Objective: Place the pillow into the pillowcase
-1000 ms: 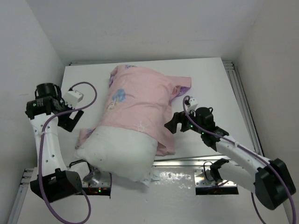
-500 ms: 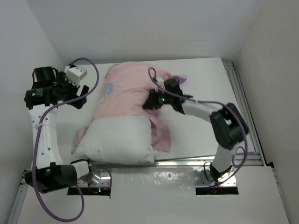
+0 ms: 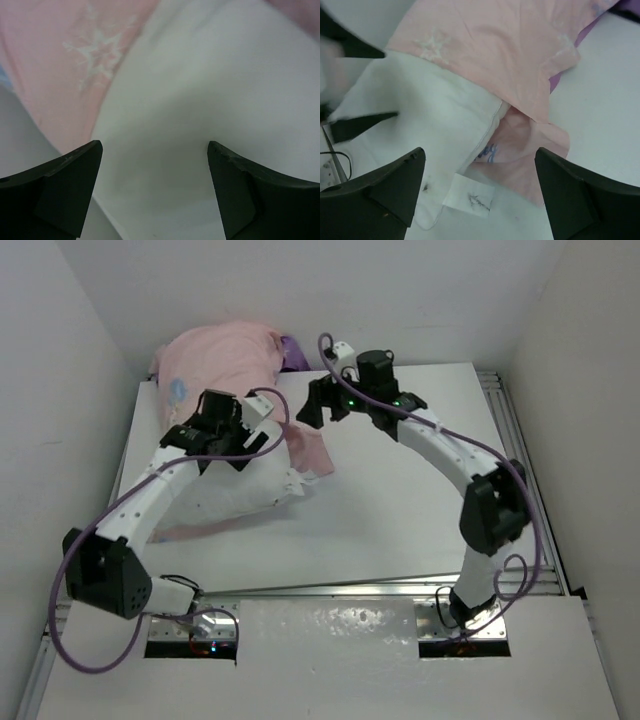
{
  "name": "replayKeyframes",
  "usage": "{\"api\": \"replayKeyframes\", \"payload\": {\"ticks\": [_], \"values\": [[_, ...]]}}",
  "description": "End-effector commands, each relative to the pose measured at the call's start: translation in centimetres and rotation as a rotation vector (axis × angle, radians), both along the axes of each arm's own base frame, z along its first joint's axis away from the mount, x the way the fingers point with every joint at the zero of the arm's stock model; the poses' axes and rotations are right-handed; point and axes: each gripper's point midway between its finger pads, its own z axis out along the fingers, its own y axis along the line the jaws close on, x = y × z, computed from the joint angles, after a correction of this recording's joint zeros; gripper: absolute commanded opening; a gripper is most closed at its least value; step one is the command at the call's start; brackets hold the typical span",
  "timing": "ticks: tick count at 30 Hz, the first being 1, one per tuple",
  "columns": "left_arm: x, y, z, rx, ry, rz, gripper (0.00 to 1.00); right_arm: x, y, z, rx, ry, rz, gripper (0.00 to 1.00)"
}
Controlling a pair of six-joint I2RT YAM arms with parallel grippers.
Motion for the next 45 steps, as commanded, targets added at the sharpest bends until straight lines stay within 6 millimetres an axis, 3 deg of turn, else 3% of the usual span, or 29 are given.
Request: {"api": "replayKeyframes", "payload": {"ticks": [1,2,3,6,7,9,13,15,18,19,21,23,24,25,26,27,28,29,31,32,37,38,39,40,41,42,43,44,45], "values": [[5.0,4.1,5.0,0.108,-0.283,0.278,0.84,-3.2,-3.0,1.6,0.032,-0.045,-0.065,0.89],[5.6,4.0,6.0,0.096,-0.315,0.287,0.83,-5.1,-2.7,3.6,0.099,-0.067,-0.063,0.89],[6.2,3.6,7.0,0.07,-0.351,0.28,0.82,-6.4,-2.8,1.3,0.119,-0.059,-0.065,0.89],[7.1,3.3,8.1,0.073,-0.384,0.269,0.81,-9.1,-2.4,1.0,0.209,-0.031,-0.125,0.88],[7.3,3.4,7.9,0.091,-0.373,0.265,0.81,-10.7,-1.9,-0.8,0.23,0.006,-0.124,0.88],[7.4,3.7,5.4,0.164,-0.288,0.237,0.81,-12.1,-1.9,-2.5,0.231,0.012,-0.153,0.88],[6.9,4.5,0.6,0.258,-0.176,0.219,0.81,-16.3,1.2,-5.0,0.217,0.054,-0.095,0.88],[8.2,5.1,0.4,0.27,-0.23,0.257,0.81,-16.9,2.1,-5.1,0.253,0.062,-0.098,0.89],[9.7,5.6,0.3,0.26,-0.253,0.287,0.79,-17.5,2.8,-5.0,0.361,0.14,-0.176,0.99],[10.3,5.6,-0.1,0.26,-0.248,0.291,0.75,-18.2,3.4,-5.2,0.41,0.203,-0.185,0.99],[11.1,5.6,0.6,0.25,-0.267,0.303,0.64,-18.1,3.7,-5.3,0.481,0.274,-0.235,0.99],[11.4,5.2,0.4,0.24,-0.253,0.294,0.52,-18.0,4.7,-7.2,0.481,0.349,-0.248,0.99],[11.4,5.0,0.4,0.232,-0.248,0.288,0.35,-18.0,5.8,-6.6,0.524,0.404,-0.242,0.99],[11.2,4.9,0.6,0.224,-0.247,0.285,0.25,-18.3,6.9,-8.7,0.502,0.479,-0.234,0.99],[11.1,4.9,0.7,0.219,-0.248,0.28,0.17,-18.2,8.1,-7.9,0.538,0.504,-0.211,0.99],[11.0,4.9,0.7,0.22,-0.246,0.278,0.0,-18.6,9.1,-8.1,0.557,0.56,-0.203,0.99],[10.6,4.9,0.6,0.219,-0.241,0.278,0.0,-18.7,10.0,-9.5,0.541,0.594,-0.206,0.99],[10.4,5.0,0.9,0.216,-0.246,0.275,0.0,-18.5,10.9,-9.0,0.567,0.608,-0.21,0.99],[9.9,4.9,0.5,0.217,-0.237,0.262,0.0,-17.5,11.5,-10.1,0.576,0.603,-0.255,0.99],[9.7,4.9,0.5,0.212,-0.236,0.258,0.0,-16.4,12.0,-8.6,0.635,0.562,-0.262,0.99],[7.6,2.7,1.6,0.084,-0.194,0.168,0.0,-11.5,13.3,-7.5,0.713,0.412,-0.383,0.99],[7.3,2.5,1.9,0.067,-0.192,0.158,0.0,-10.1,14.0,-5.6,0.773,0.364,-0.402,0.99],[6.8,2.2,2.7,0.048,-0.198,0.145,0.0,-9.2,14.4,-7.4,0.75,0.336,-0.417,0.95],[6.1,1.8,2.5,0.034,-0.167,0.118,0.0,-8.4,14.8,-7.2,0.77,0.301,-0.424,0.87],[5.8,1.6,2.7,0.025,-0.157,0.111,0.0,-7.3,15.4,-4.6,0.849,0.242,-0.412,0.68],[5.0,1.5,3.0,0.018,-0.133,0.1,0.0,-5.6,14.8,-5.7,0.844,0.209,-0.462,0.21],[4.6,0.9,3.2,-0.006,-0.117,0.072,0.0,-4.7,14.7,-4.8,0.857,0.166,-0.477,0.01],[4.5,0.5,4.7,-0.026,-0.13,0.049,0.0,-3.2,13.9,-2.9,0.87,0.073,-0.516,0.0],[3.4,-0.4,4.6,-0.06,-0.086,0.003,0.0,-2.4,13.3,0.0,0.878,-0.041,-0.509,0.0]]}}
